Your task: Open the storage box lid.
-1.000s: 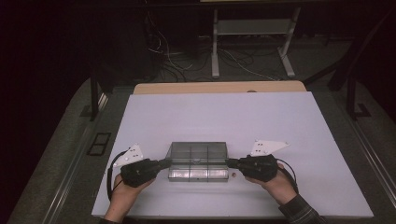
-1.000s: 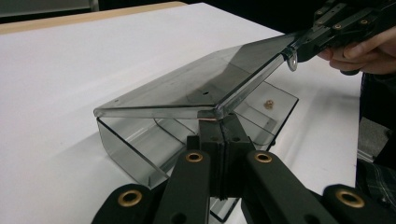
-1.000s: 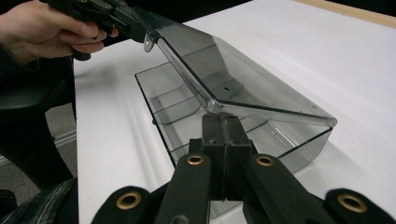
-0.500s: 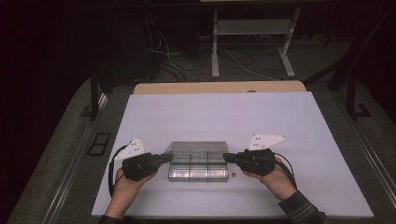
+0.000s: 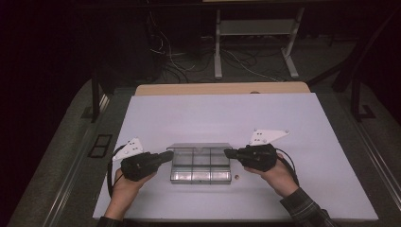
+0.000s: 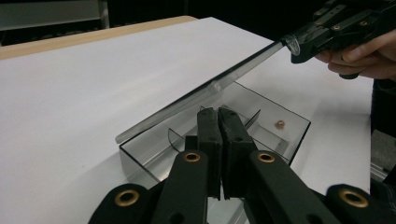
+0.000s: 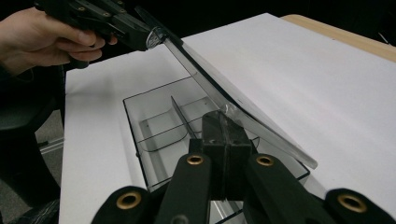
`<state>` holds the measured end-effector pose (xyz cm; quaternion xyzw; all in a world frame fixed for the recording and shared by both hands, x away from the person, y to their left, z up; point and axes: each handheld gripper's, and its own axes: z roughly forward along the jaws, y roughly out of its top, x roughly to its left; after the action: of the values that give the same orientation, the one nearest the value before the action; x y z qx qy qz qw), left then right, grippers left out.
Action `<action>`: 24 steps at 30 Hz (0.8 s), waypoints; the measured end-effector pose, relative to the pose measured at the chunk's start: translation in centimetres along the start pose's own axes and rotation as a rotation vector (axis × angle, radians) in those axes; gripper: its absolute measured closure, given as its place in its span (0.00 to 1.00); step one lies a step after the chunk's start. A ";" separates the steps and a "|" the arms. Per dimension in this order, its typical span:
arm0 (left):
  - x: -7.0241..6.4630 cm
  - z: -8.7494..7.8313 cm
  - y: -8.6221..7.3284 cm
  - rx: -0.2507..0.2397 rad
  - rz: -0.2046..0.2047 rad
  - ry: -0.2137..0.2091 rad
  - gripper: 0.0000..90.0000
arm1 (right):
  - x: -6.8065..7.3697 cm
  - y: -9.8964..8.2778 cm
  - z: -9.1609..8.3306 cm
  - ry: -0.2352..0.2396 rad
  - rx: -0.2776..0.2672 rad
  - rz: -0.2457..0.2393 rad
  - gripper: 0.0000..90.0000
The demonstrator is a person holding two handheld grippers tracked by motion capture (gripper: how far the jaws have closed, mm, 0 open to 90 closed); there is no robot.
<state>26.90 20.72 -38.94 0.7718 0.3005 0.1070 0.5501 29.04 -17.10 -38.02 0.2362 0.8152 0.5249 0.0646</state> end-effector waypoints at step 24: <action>1.0 1.9 2.5 -0.049 0.088 0.088 0.54 | -1.4 1.3 0.1 -0.017 -0.026 0.010 0.99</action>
<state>29.46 19.28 -37.51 0.7650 0.2876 0.1724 0.5499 30.74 -17.21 -37.14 0.2438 0.8065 0.5338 0.0721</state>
